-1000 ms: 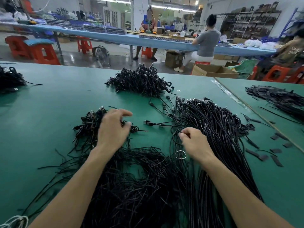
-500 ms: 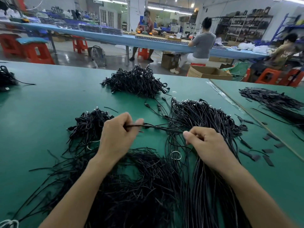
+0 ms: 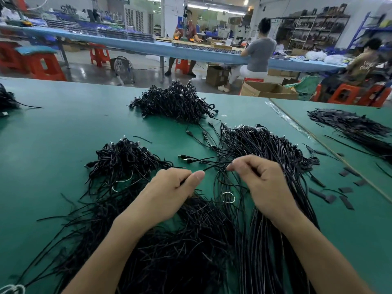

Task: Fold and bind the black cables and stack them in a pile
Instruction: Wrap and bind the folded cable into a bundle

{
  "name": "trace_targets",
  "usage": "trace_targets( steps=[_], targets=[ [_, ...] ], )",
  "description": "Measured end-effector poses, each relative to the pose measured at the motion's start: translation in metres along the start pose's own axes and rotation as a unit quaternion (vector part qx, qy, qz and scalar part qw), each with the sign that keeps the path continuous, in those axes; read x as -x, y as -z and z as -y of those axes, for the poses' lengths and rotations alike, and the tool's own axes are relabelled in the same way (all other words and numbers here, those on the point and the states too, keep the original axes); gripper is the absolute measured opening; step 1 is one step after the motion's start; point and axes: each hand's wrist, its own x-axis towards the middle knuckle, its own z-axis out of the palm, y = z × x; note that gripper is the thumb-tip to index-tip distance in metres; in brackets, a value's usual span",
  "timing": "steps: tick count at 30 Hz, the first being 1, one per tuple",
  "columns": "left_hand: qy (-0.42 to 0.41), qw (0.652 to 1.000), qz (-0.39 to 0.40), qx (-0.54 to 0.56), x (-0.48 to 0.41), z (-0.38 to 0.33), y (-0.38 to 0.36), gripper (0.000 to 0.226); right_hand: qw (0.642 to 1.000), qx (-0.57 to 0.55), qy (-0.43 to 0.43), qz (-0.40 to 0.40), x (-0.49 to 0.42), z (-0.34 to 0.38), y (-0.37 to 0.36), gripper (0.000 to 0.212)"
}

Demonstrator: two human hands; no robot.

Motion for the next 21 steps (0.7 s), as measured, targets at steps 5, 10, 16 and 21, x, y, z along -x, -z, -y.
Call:
trace_targets(
  steps=[5,10,16,21],
  targets=[
    [-0.031,0.951,0.221,0.212,0.013,-0.023,-0.006,0.054,0.997,-0.059,-0.044,-0.002,-0.007,0.004,-0.007,0.019],
    [0.001,0.831,0.107,0.545,0.014,-0.036,-0.005,0.046,0.971,0.038,-0.066,0.228,0.011,0.005,-0.021,0.035],
    [0.016,0.876,-0.173,0.449,-0.002,-0.013,-0.016,0.036,0.958,0.113,-0.003,0.265,0.030,0.023,-0.022,0.035],
    [0.008,0.972,-0.003,0.236,0.003,-0.016,-0.017,0.038,0.989,0.070,-0.001,0.133,0.013,0.038,-0.010,0.022]
  ],
)
